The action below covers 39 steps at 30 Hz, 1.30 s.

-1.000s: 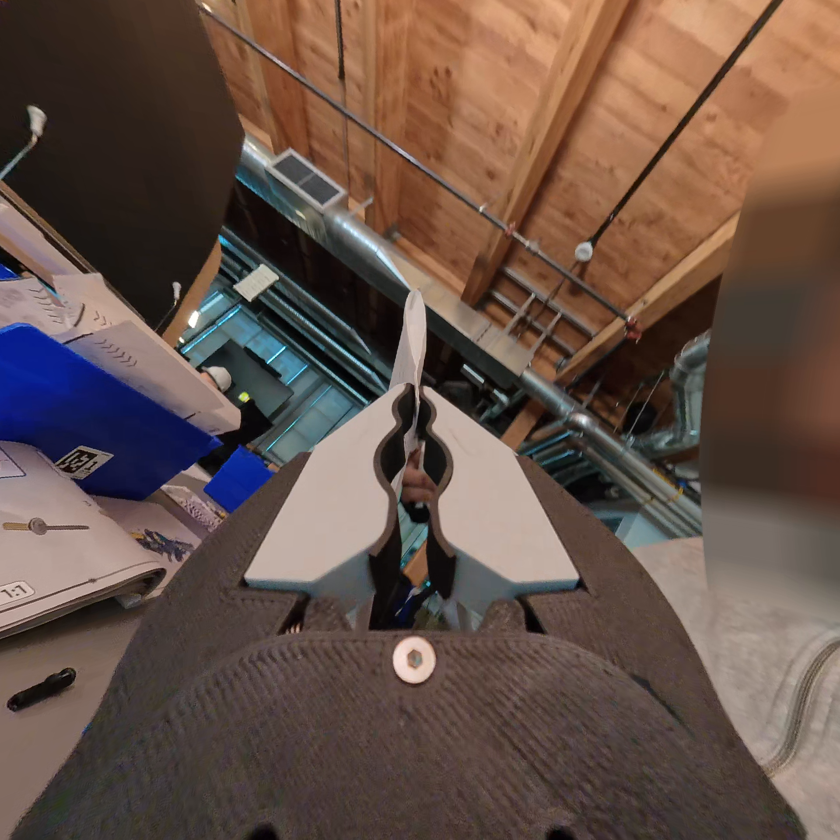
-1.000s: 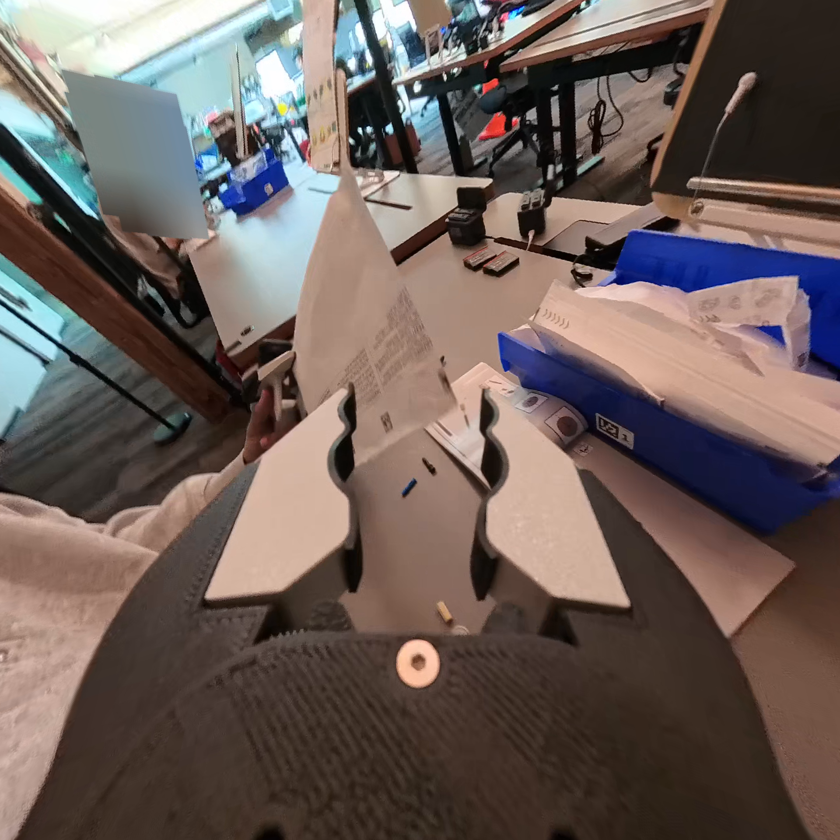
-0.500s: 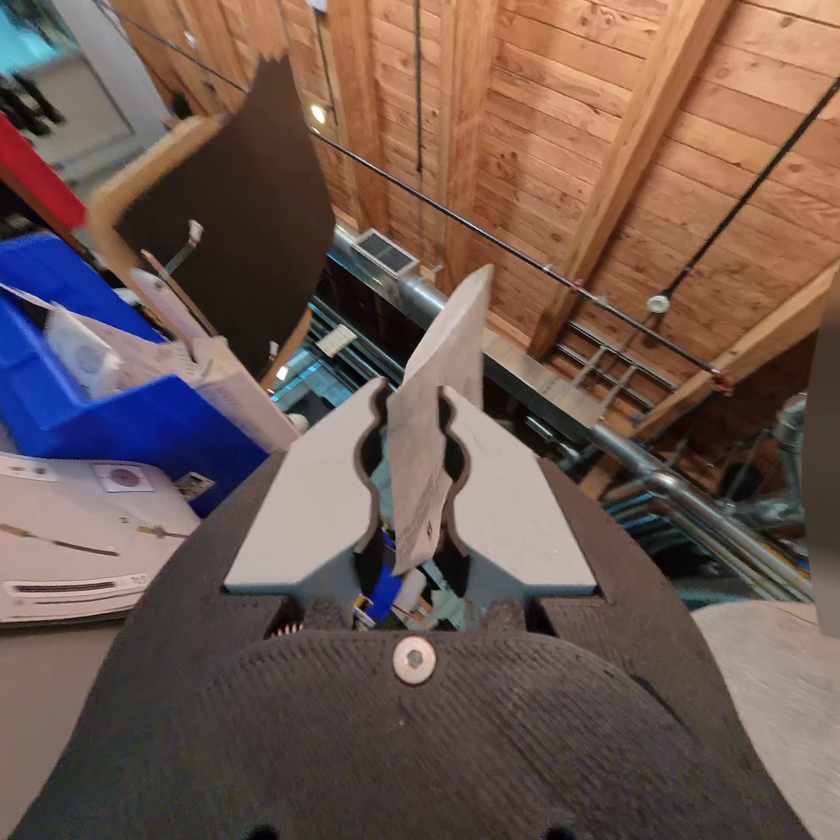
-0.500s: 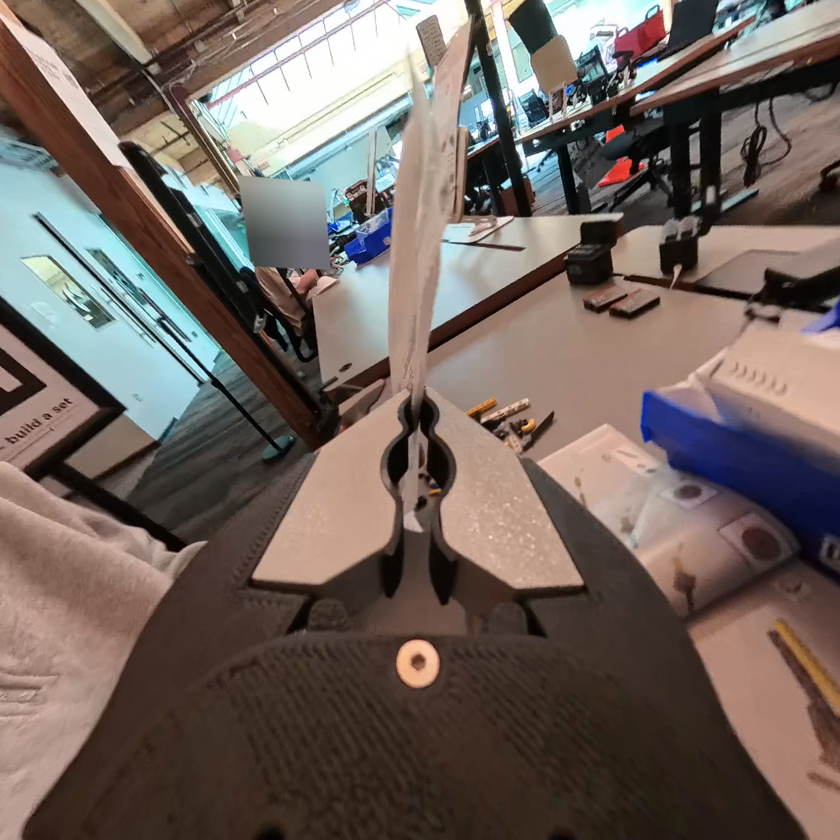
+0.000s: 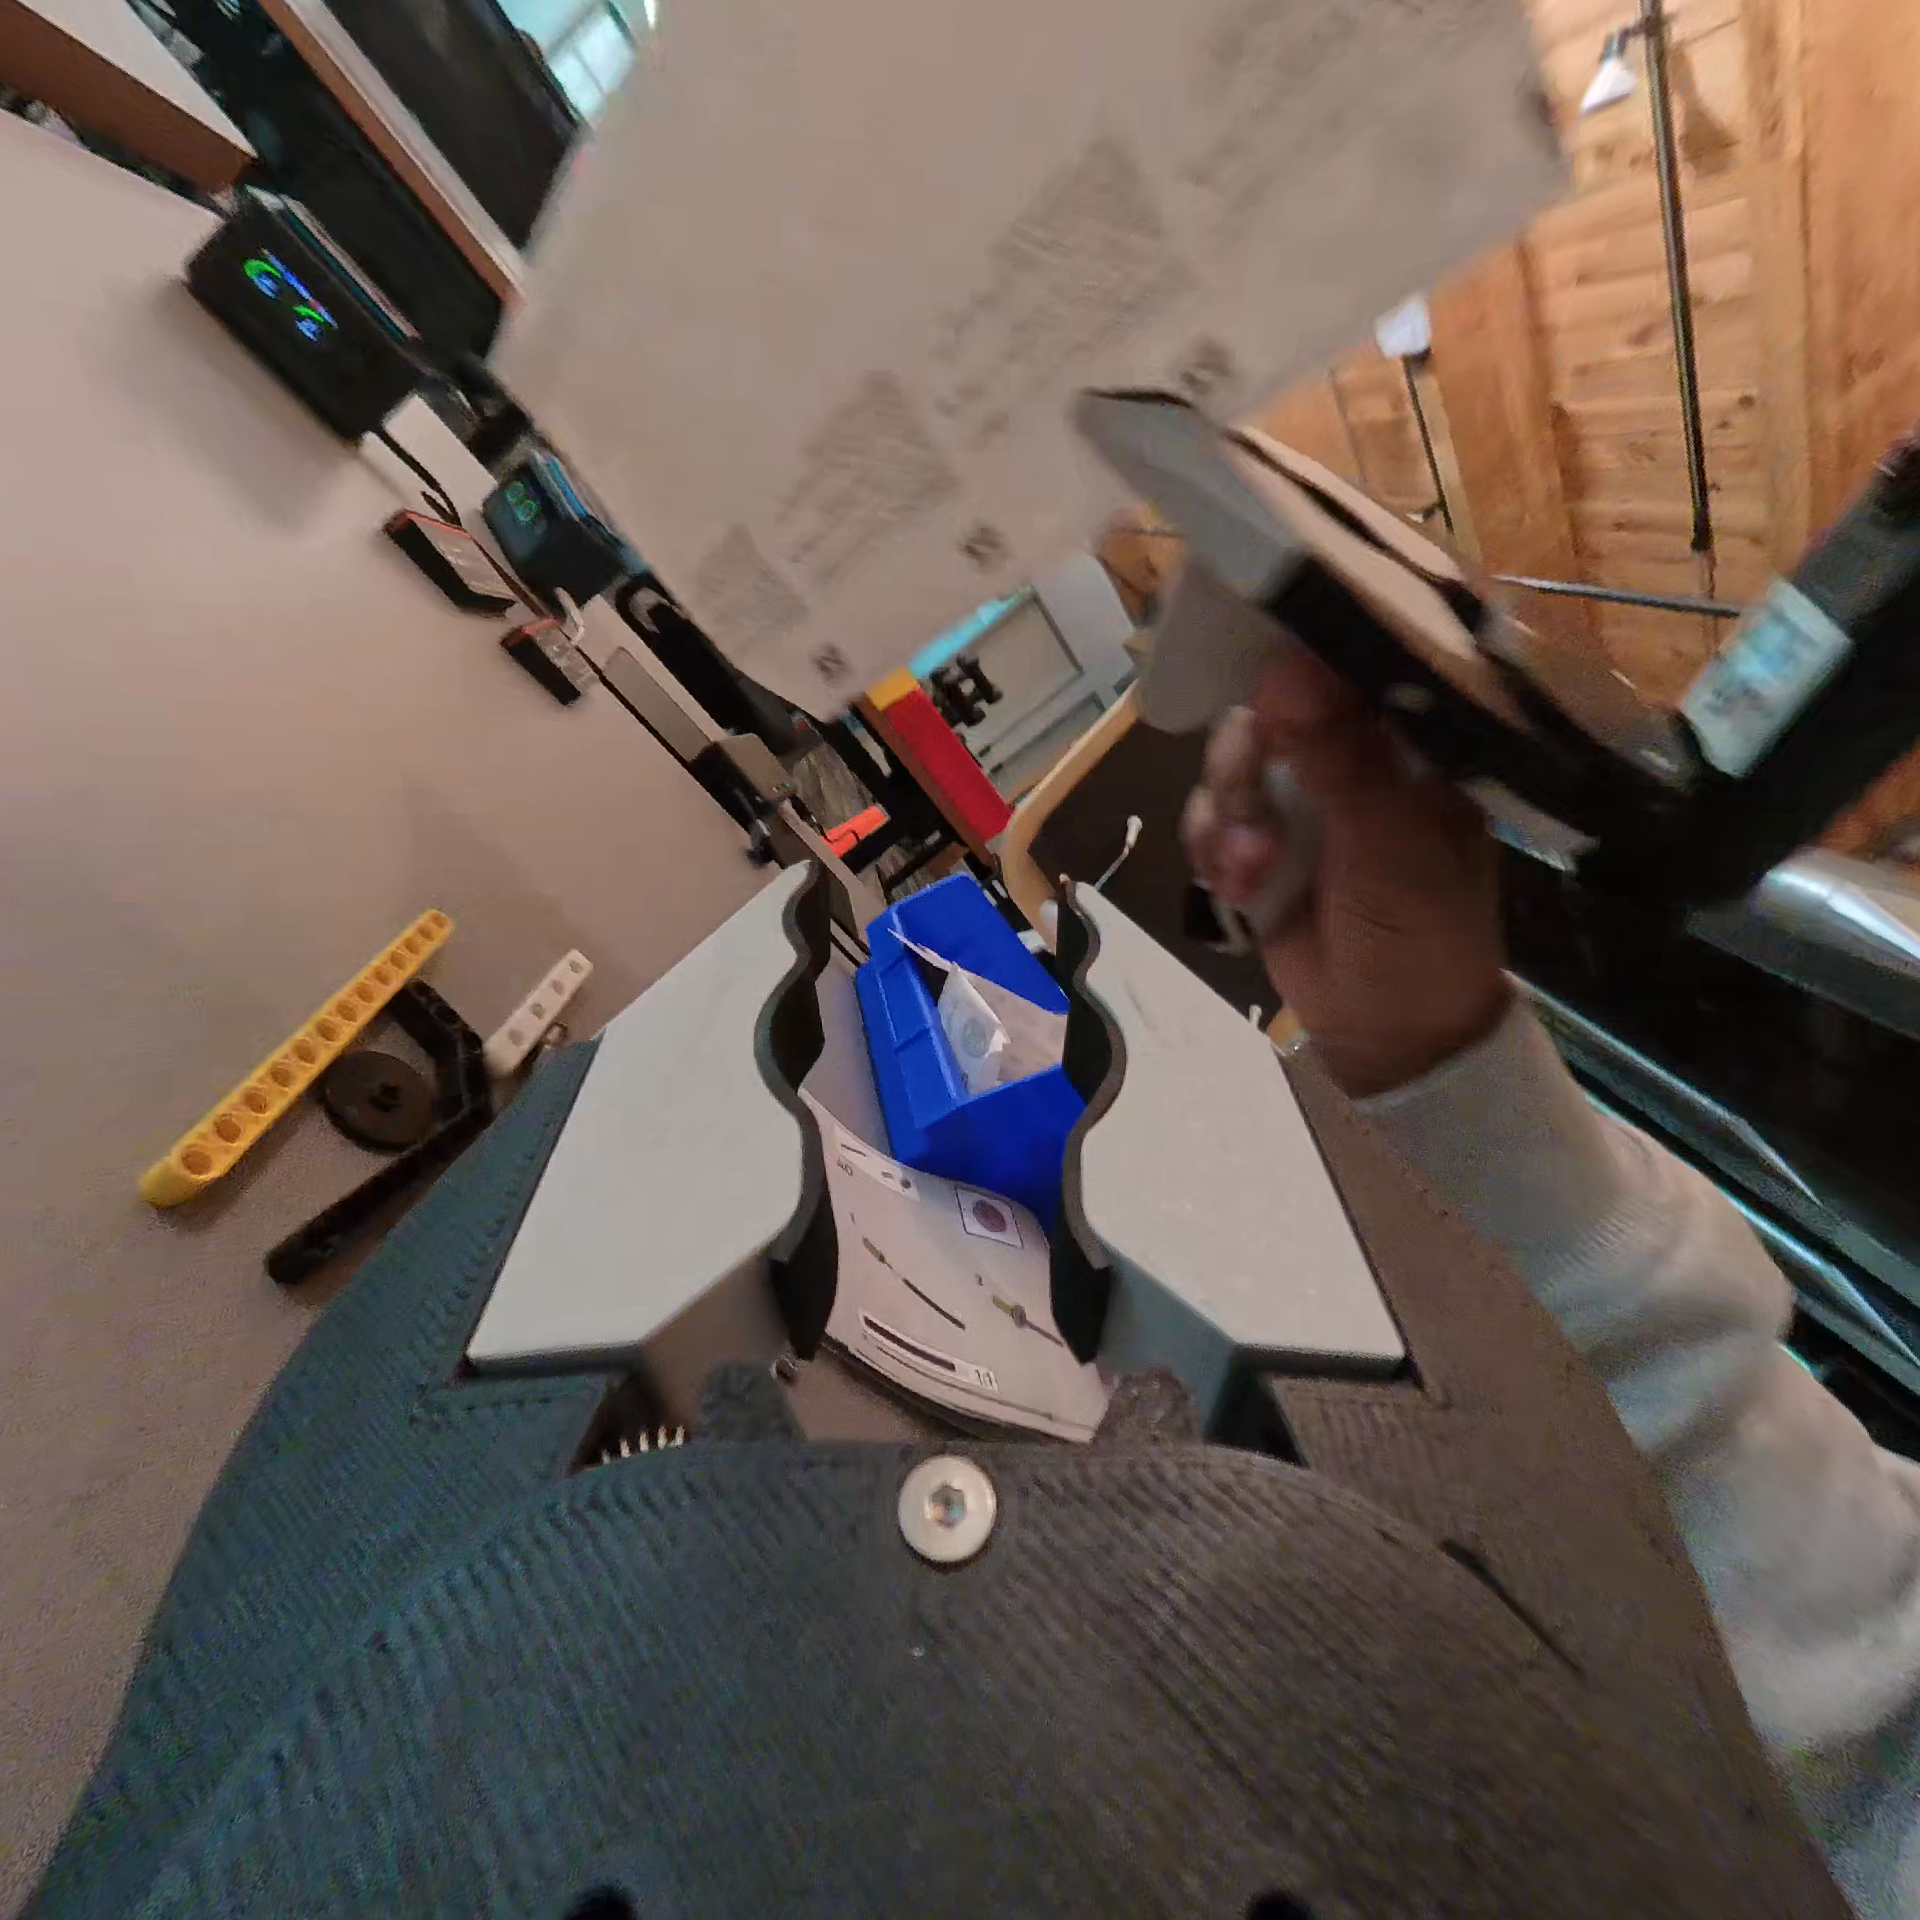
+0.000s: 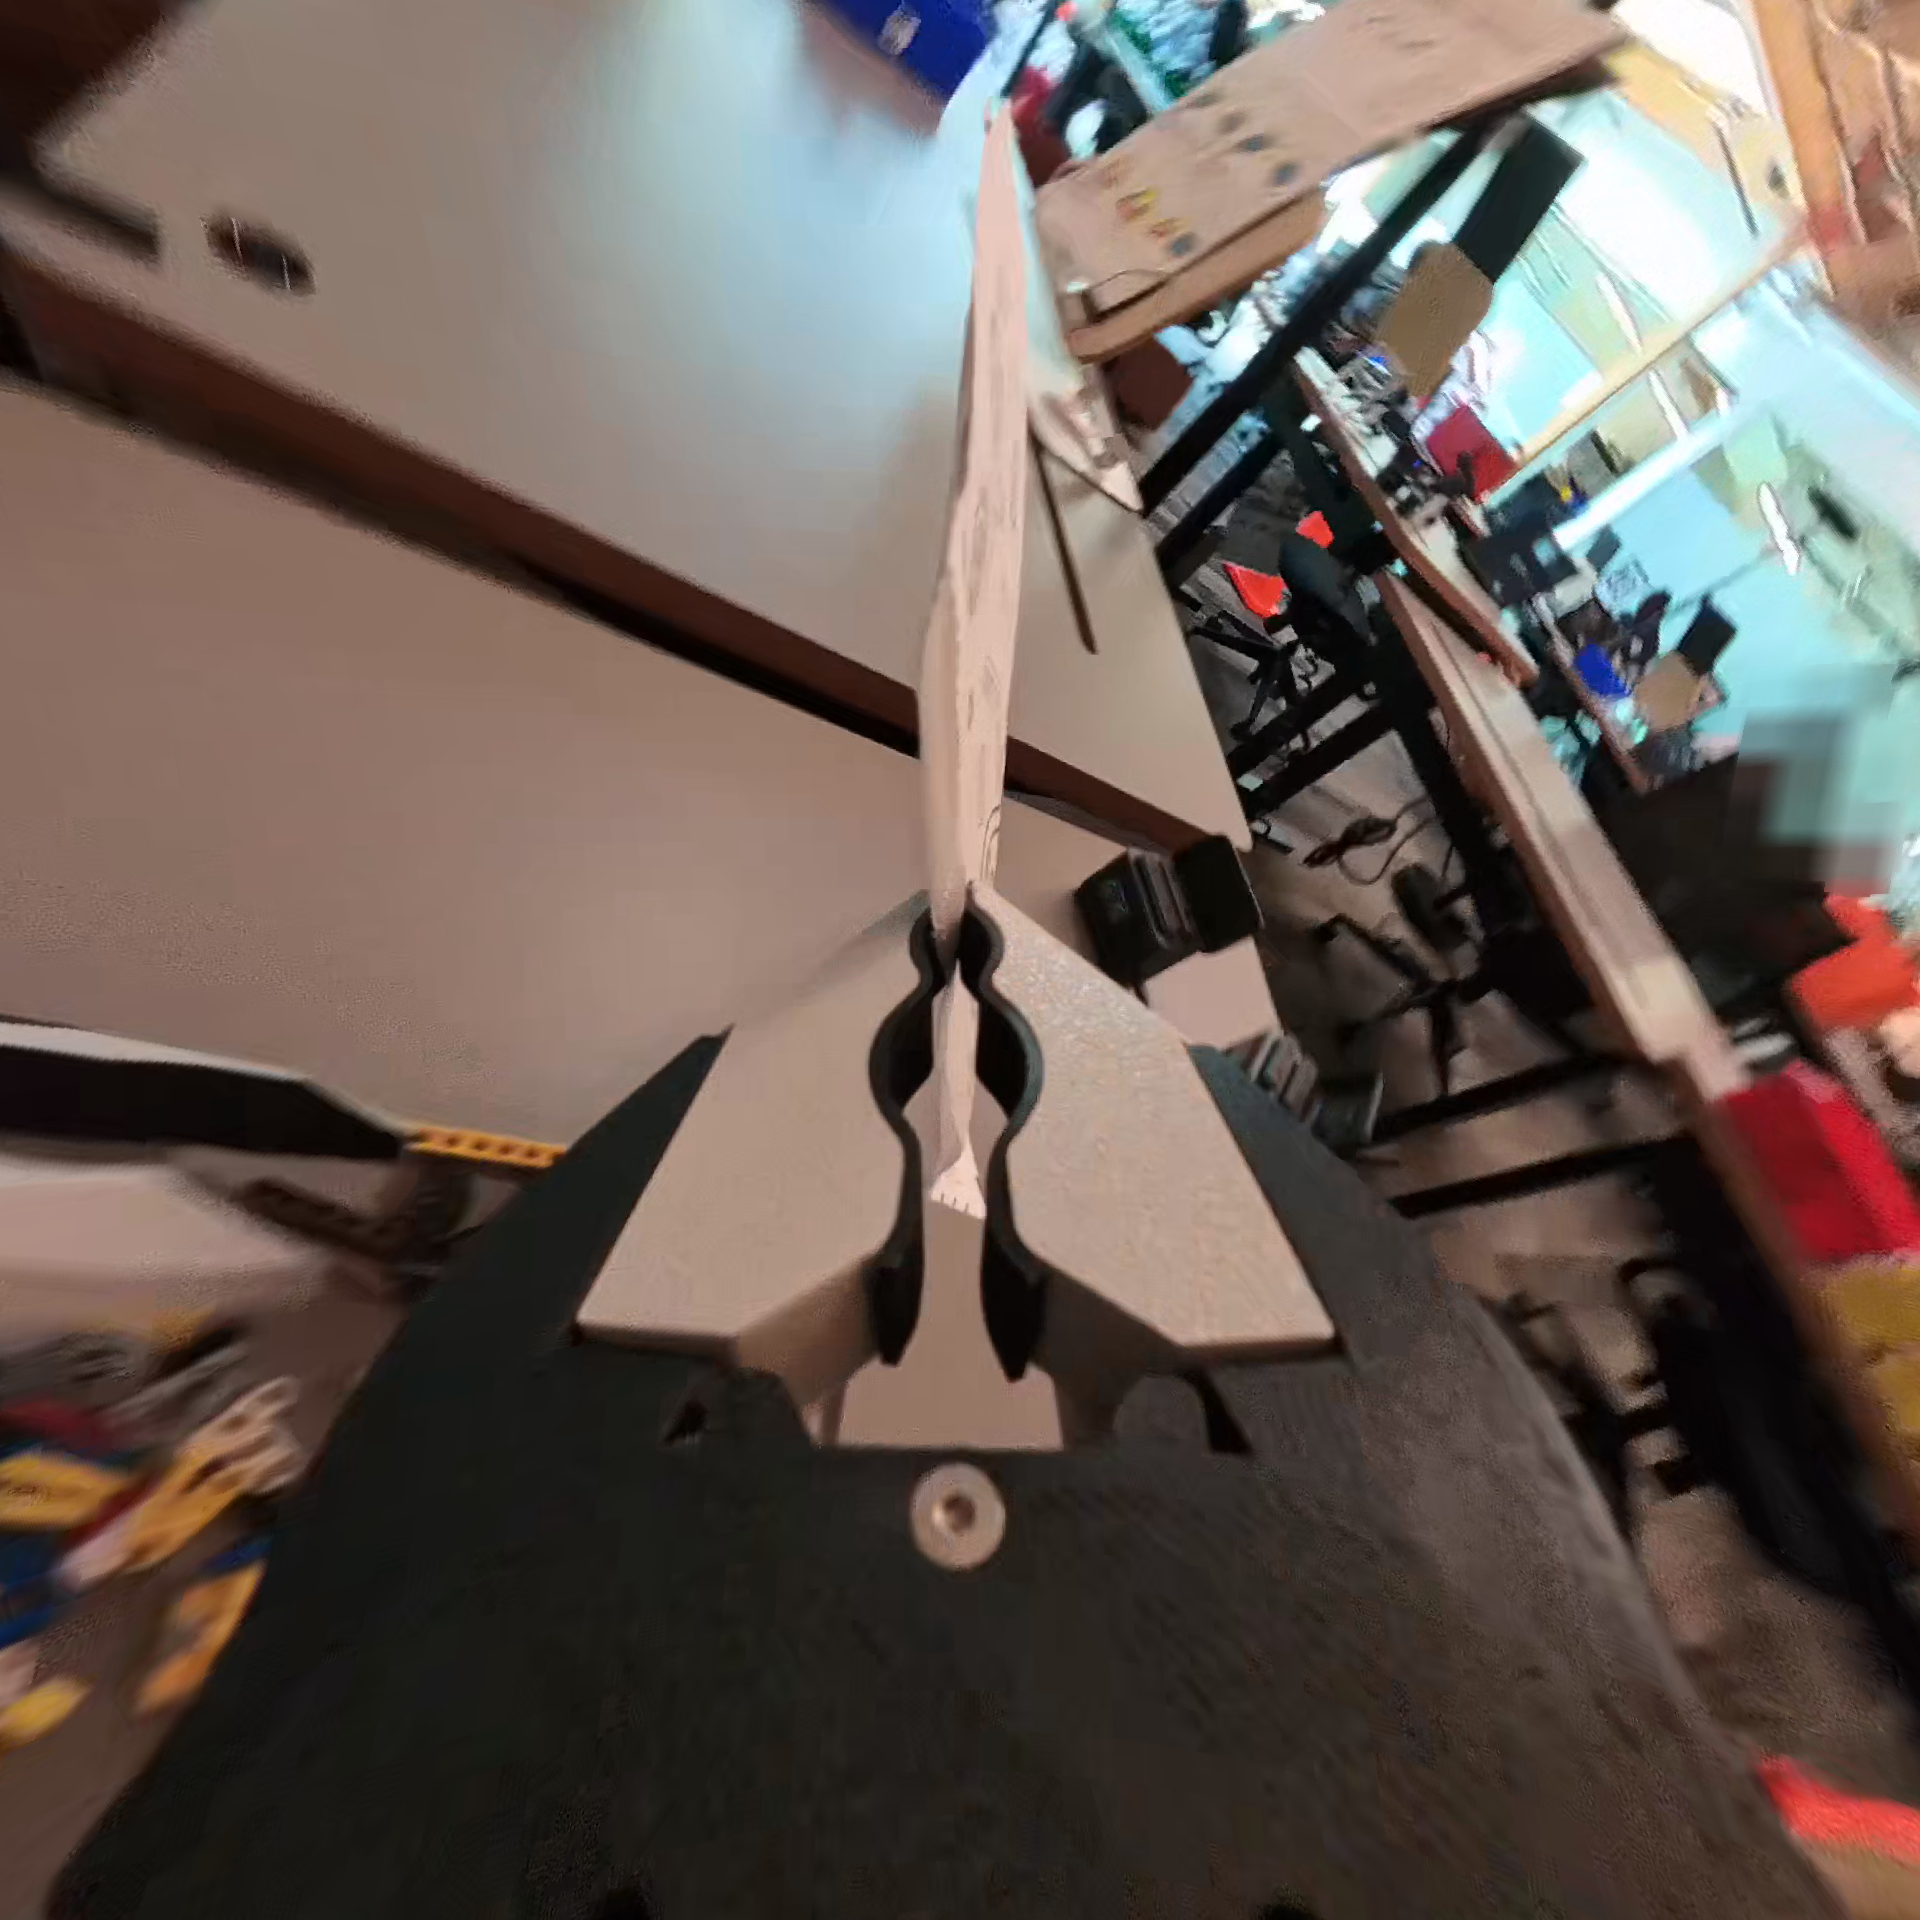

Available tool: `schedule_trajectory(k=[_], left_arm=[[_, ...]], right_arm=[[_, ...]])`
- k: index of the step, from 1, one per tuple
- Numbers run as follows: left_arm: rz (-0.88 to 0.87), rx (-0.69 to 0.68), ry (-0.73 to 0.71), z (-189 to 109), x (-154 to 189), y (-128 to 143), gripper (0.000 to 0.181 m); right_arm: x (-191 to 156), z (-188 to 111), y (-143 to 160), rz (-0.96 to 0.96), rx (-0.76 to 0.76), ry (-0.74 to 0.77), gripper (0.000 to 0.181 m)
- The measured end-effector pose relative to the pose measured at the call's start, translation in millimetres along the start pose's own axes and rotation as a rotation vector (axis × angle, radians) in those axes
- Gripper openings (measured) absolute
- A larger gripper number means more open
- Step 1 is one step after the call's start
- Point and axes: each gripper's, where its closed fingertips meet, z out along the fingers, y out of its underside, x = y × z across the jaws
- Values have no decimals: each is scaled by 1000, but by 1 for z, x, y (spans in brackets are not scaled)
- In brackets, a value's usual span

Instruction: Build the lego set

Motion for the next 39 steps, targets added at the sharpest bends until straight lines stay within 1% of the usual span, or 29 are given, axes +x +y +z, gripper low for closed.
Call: schedule_trajectory(k=[3,5,6,8,10,13,15,17,19,21,23,25,27,30,32,34,37,39], left_arm=[[-10,115,-40,-11,-10,-24,39],[9,197,-76,-20,-17,-43,38],[19,242,-90,-25,-20,-53,36],[38,313,-112,-35,-25,-70,35],[43,350,-114,-40,-27,-80,30],[19,355,-117,-41,-32,-83,30],[7,339,-107,-38,-31,-79,31],[6,319,-102,-35,-30,-75,32],[14,312,-93,-33,-27,-73,32],[27,309,-90,-32,-25,-72,31],[30,299,-82,-30,-22,-68,31],[31,285,-74,-28,-20,-64,31],[33,270,-68,-26,-18,-60,31],[62,267,-62,-26,-14,-61,31],[77,272,-61,-27,-13,-63,30],[73,269,-62,-26,-16,-64,30],[31,250,-54,-24,-19,-59,31],[8,238,-47,-22,-20,-57,30]], right_arm=[[-35,76,10,-232,-40,-96,0],[-61,112,23,-292,-52,-185,0],[-73,125,31,-312,-61,-229,0],[-88,143,47,-352,-86,-264,0],[-101,150,59,-346,-104,-305,0],[-117,147,70,-297,-135,-383,15],[-119,142,75,-302,-150,-396,19],[-118,133,76,-277,-160,-405,26],[-122,117,74,-216,-161,-439,32],[-121,102,75,-175,-169,-444,33],[-113,96,81,-162,-199,-406,27],[-104,99,90,-150,-232,-376,23],[-98,111,96,-114,-265,-367,24],[-100,131,99,-39,-337,-382,33],[-101,134,103,10,-403,-380,39],[-107,124,107,83,-449,-421,52],[-101,96,120,148,-519,-414,59],[-94,75,122,220,-508,-408,58]])
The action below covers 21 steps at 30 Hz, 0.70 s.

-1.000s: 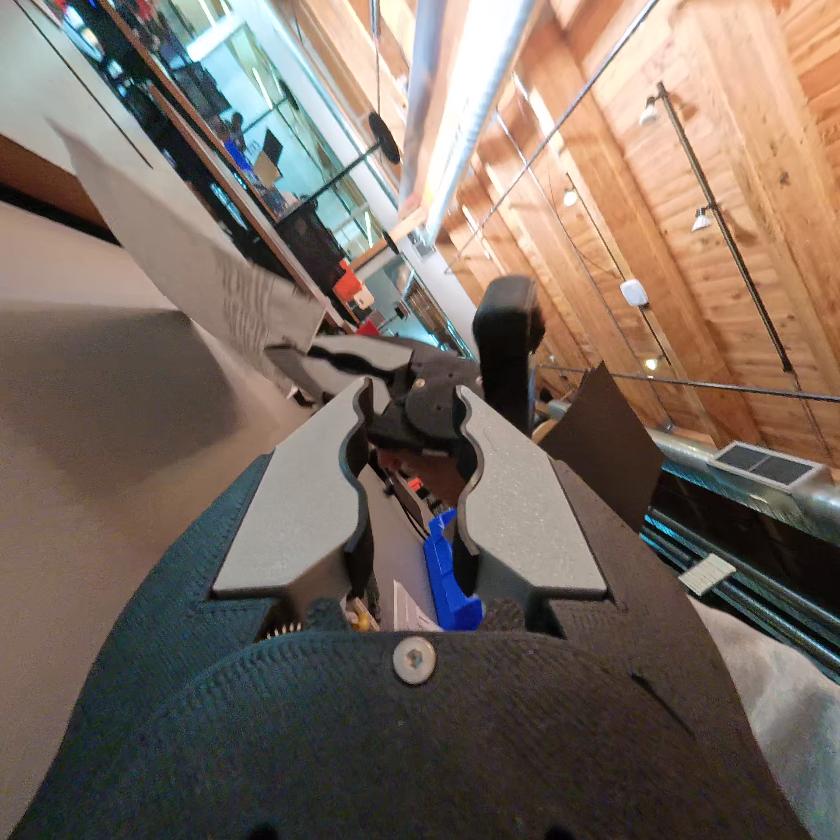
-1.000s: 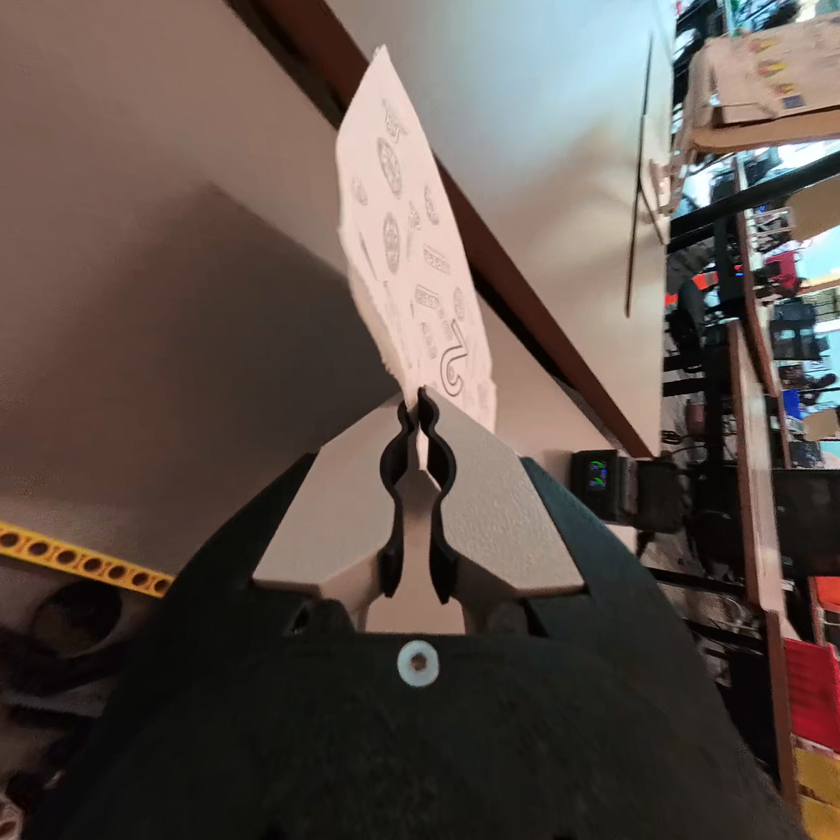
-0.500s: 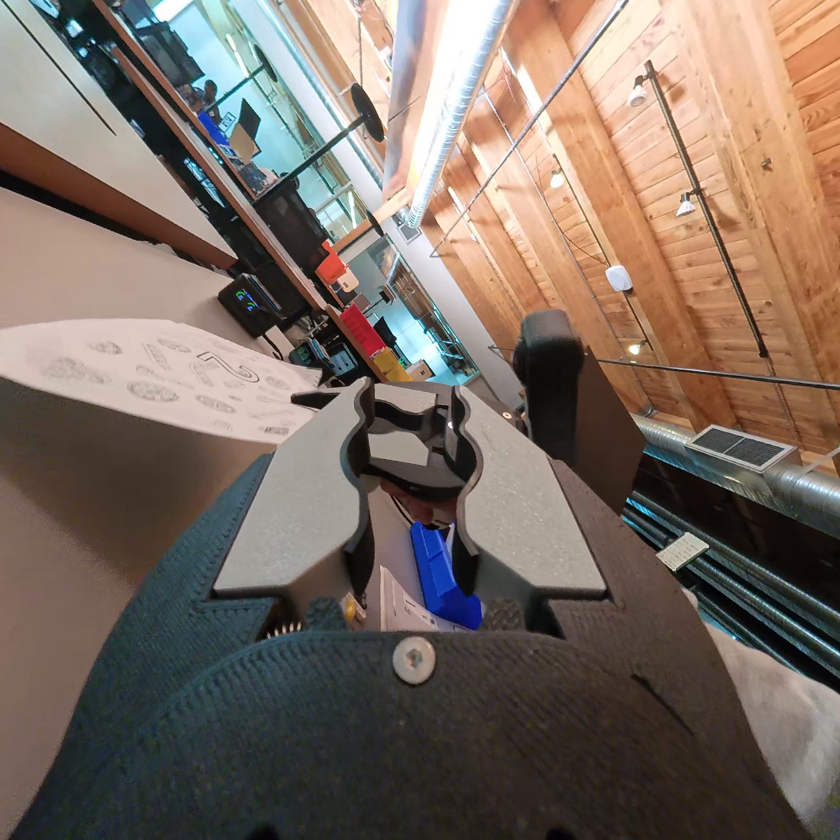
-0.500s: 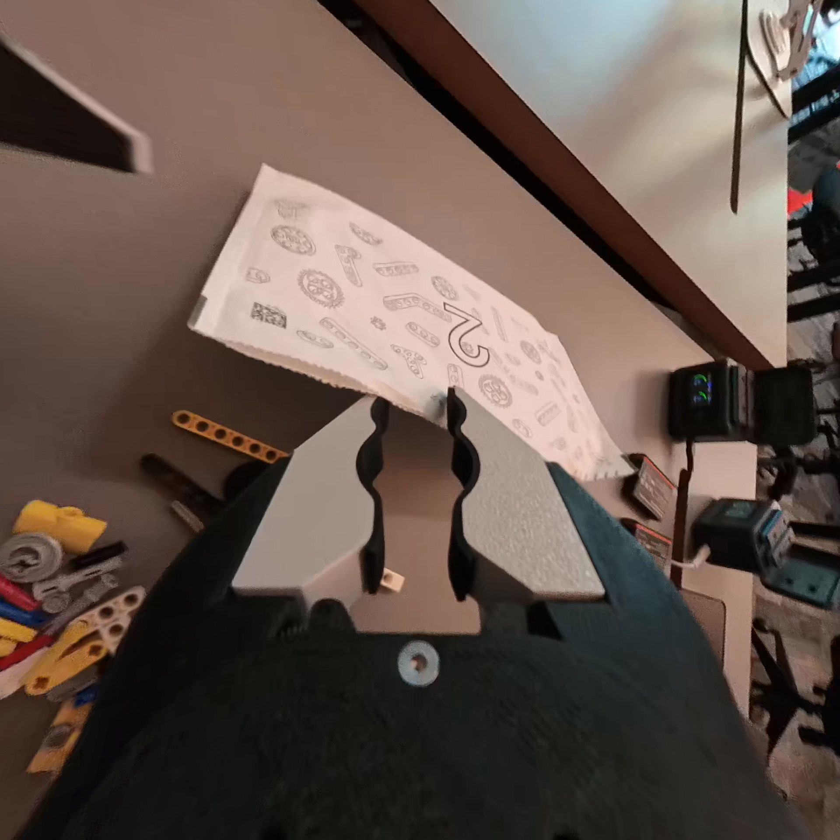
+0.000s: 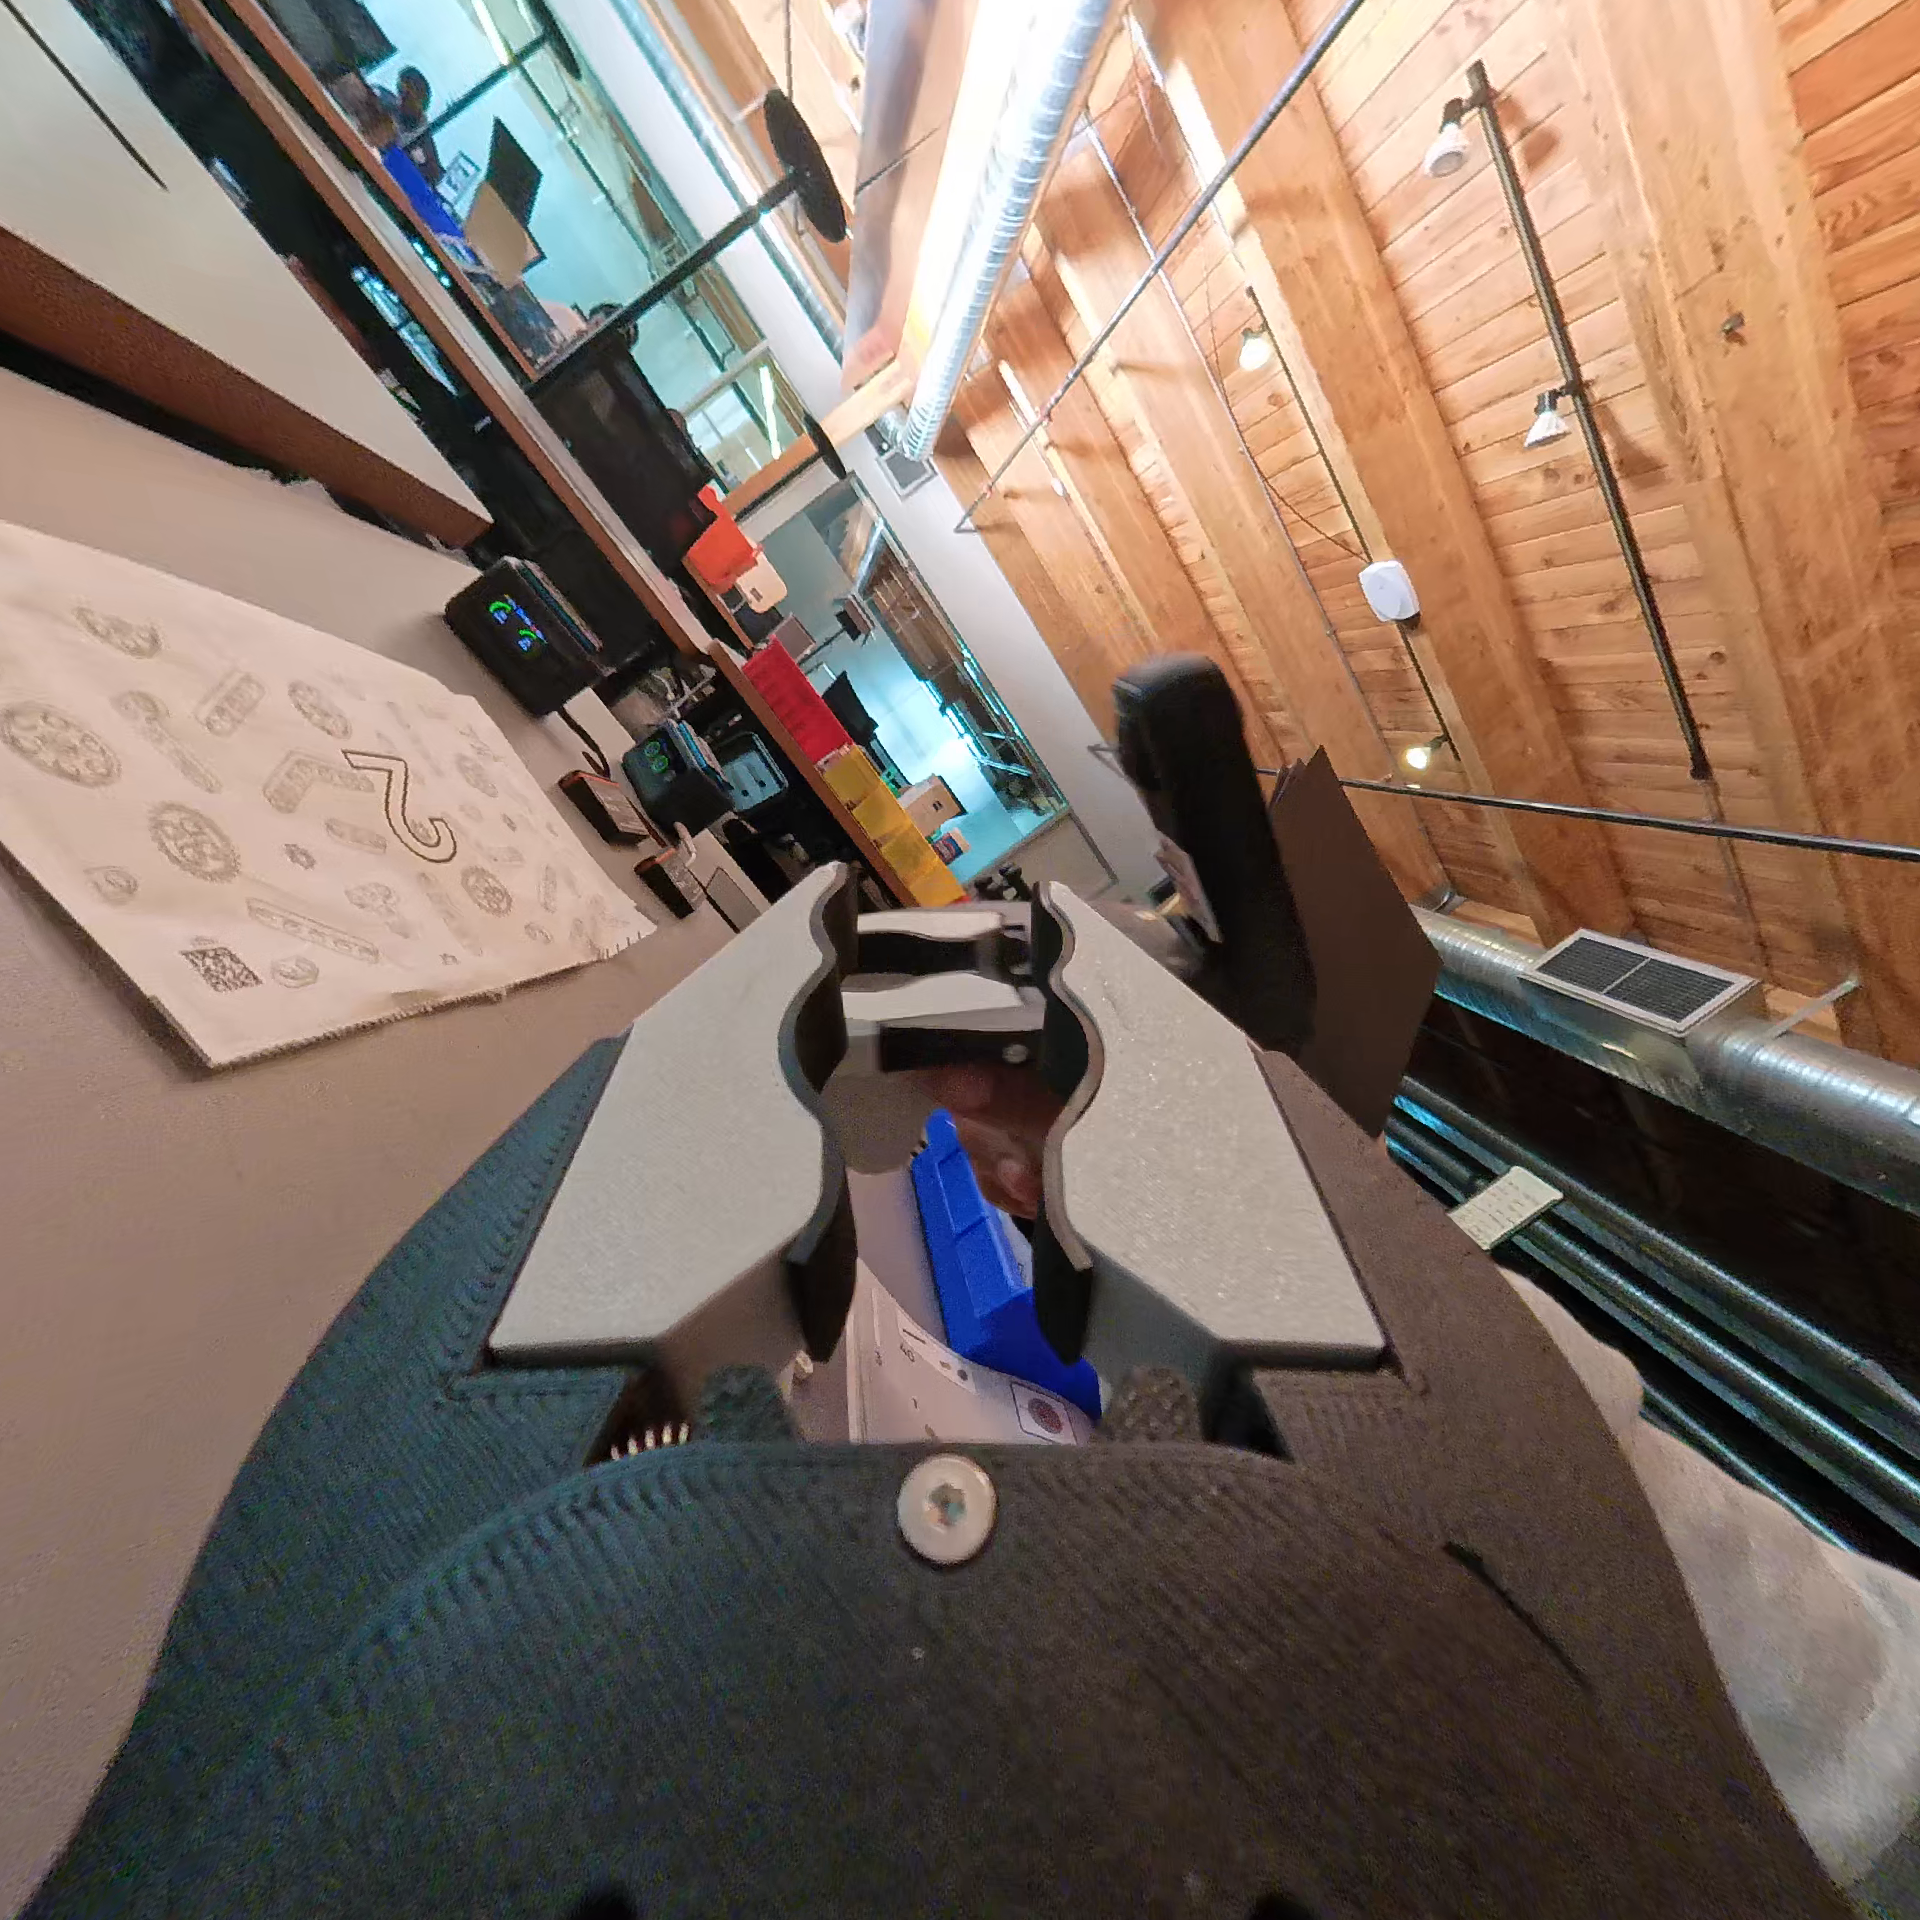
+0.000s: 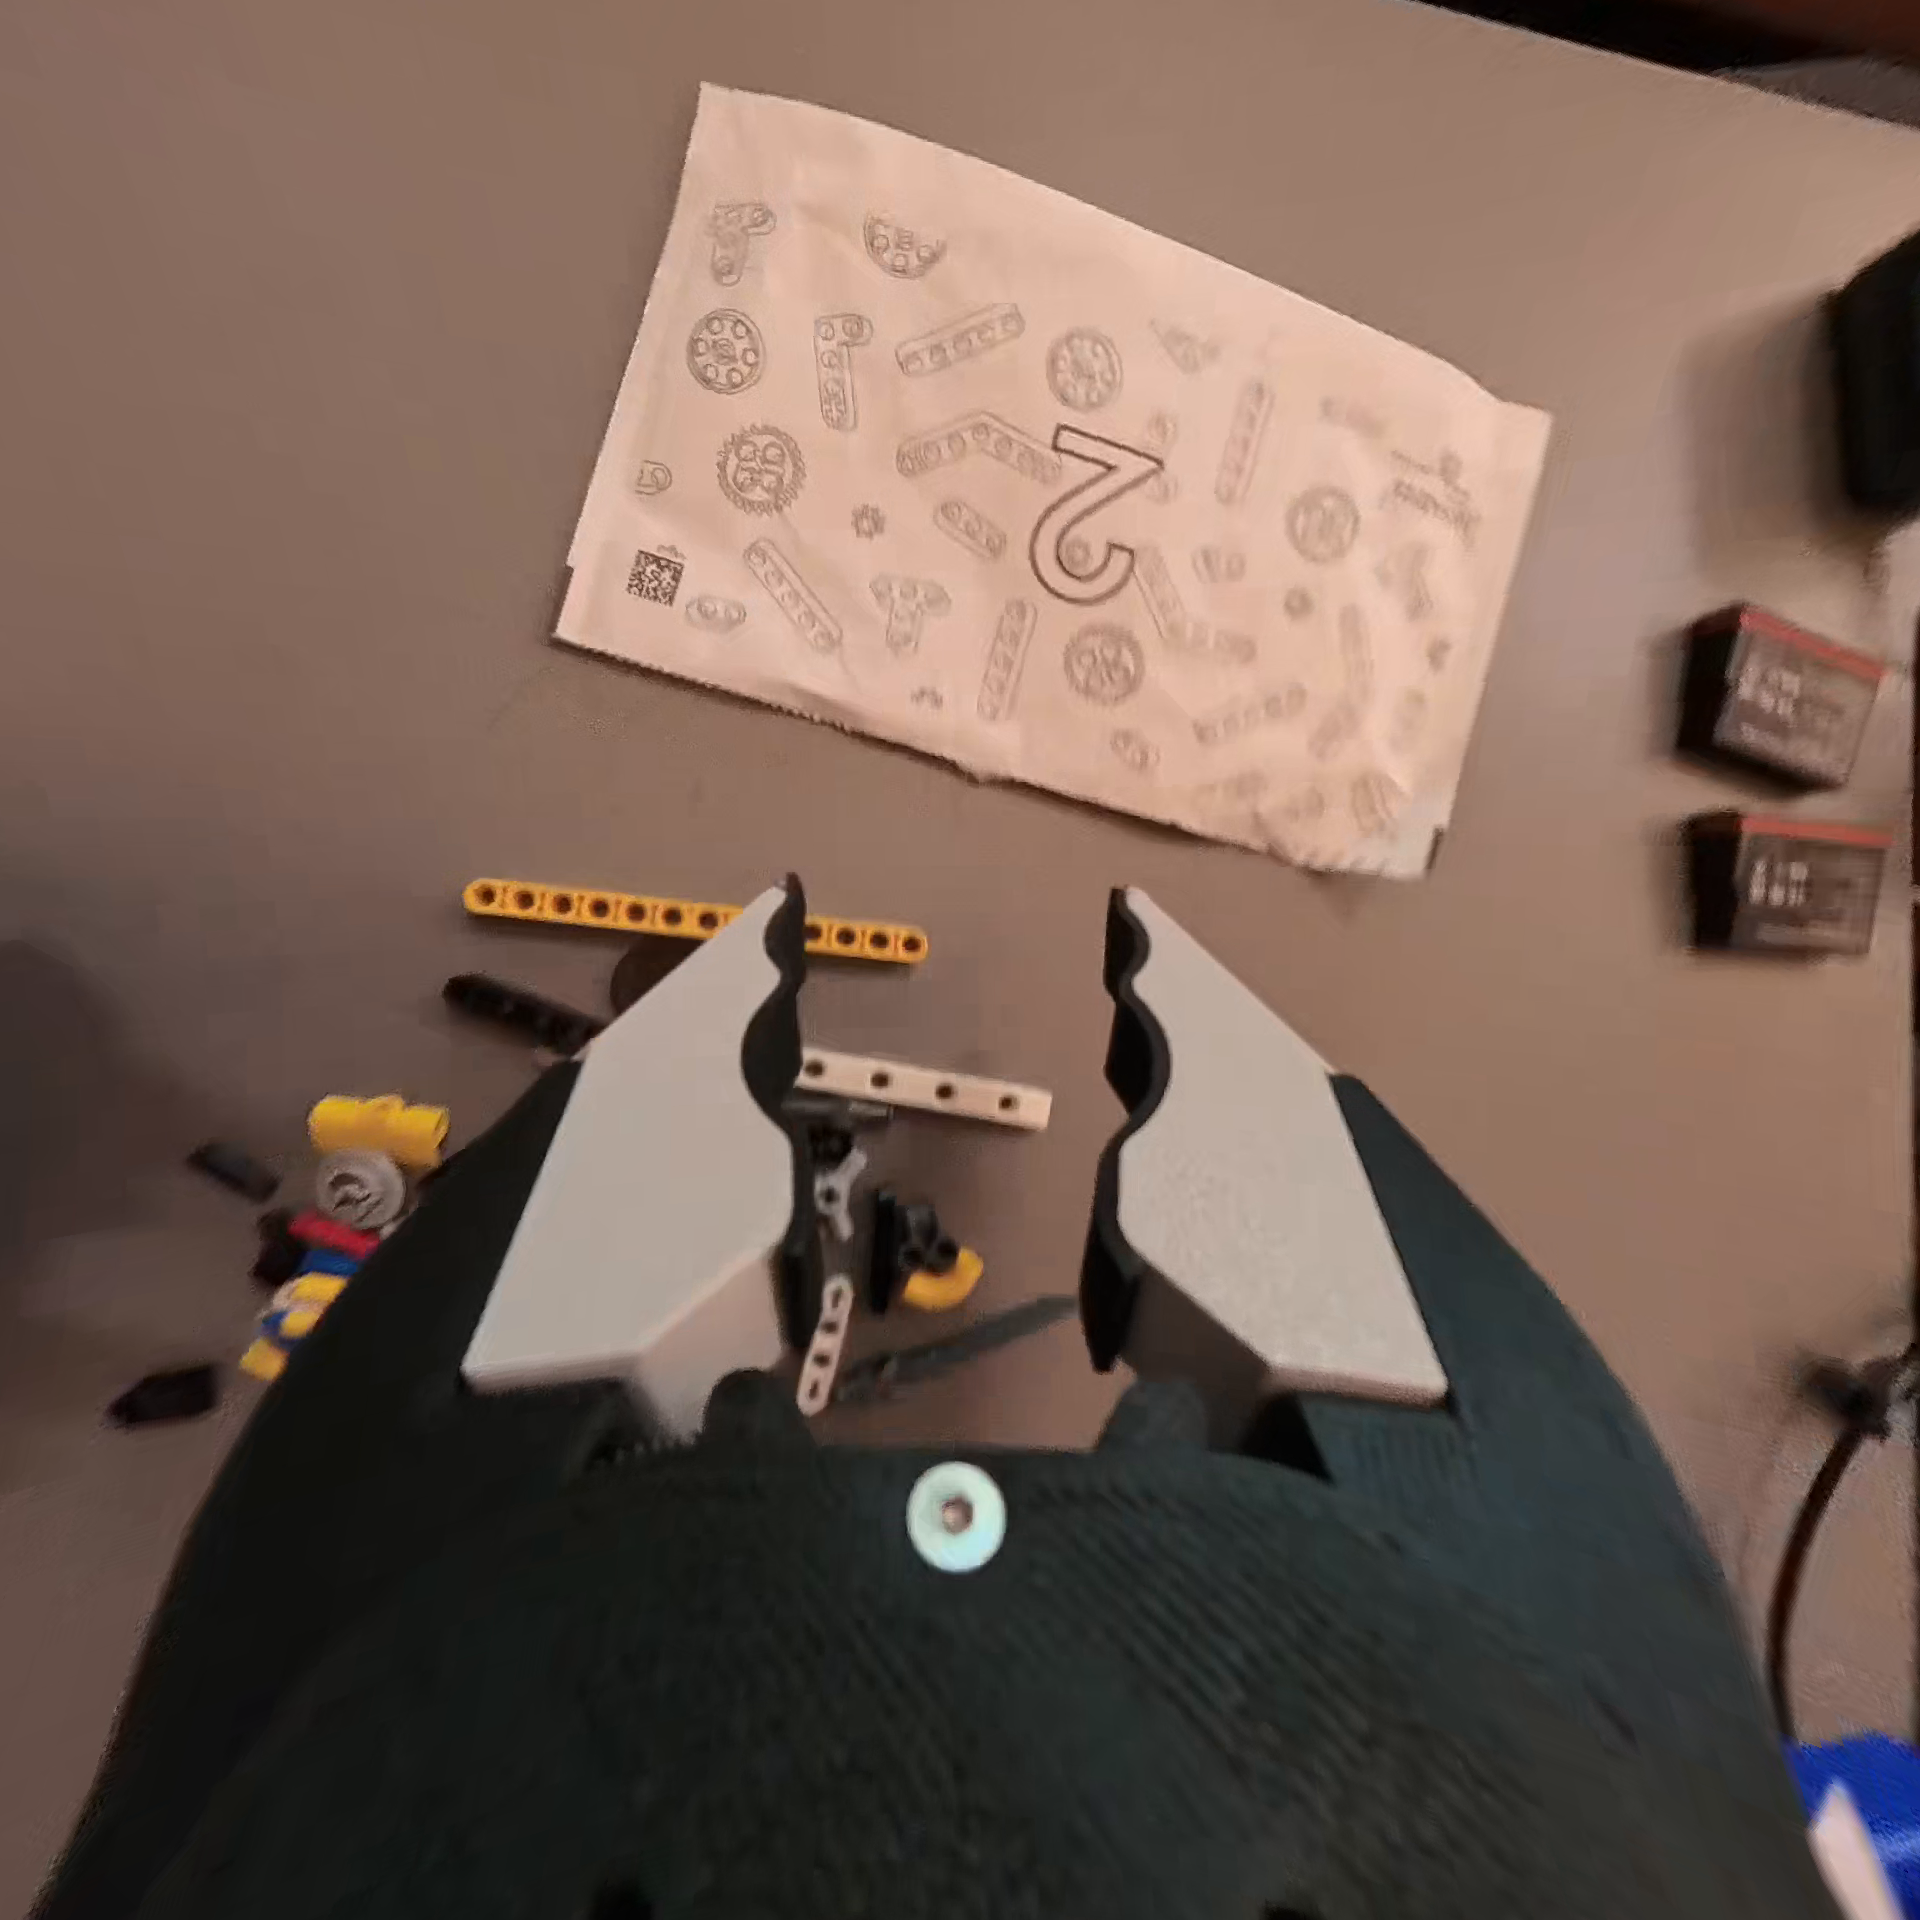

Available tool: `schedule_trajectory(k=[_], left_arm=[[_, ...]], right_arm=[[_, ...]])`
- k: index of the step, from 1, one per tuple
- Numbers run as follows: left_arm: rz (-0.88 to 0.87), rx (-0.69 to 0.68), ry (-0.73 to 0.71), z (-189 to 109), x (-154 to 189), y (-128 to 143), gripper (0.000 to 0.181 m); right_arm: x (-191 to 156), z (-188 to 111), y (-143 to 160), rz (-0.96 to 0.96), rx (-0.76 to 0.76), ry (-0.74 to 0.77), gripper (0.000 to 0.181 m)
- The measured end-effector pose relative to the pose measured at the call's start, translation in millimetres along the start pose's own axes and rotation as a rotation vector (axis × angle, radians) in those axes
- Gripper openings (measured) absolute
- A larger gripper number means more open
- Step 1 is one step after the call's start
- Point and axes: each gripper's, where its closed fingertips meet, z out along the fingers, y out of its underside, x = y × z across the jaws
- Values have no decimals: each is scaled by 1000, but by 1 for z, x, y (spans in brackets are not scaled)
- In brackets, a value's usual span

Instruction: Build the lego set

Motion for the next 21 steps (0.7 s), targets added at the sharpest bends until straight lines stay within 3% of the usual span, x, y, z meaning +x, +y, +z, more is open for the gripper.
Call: schedule_trajectory(k=[6,9,13,17,21], left_arm=[[-12,-9,7,0,2,2,30],[-10,-23,10,1,2,5,30],[-30,-73,30,4,7,20,31],[-27,-128,59,7,16,35,31],[13,-157,82,7,25,42,31]], right_arm=[[36,-76,40,163,11,115,50],[79,-130,89,170,-113,279,54],[102,-185,166,303,-389,275,60],[104,-191,197,434,-472,214,59],[121,-175,207,500,-514,244,42]])
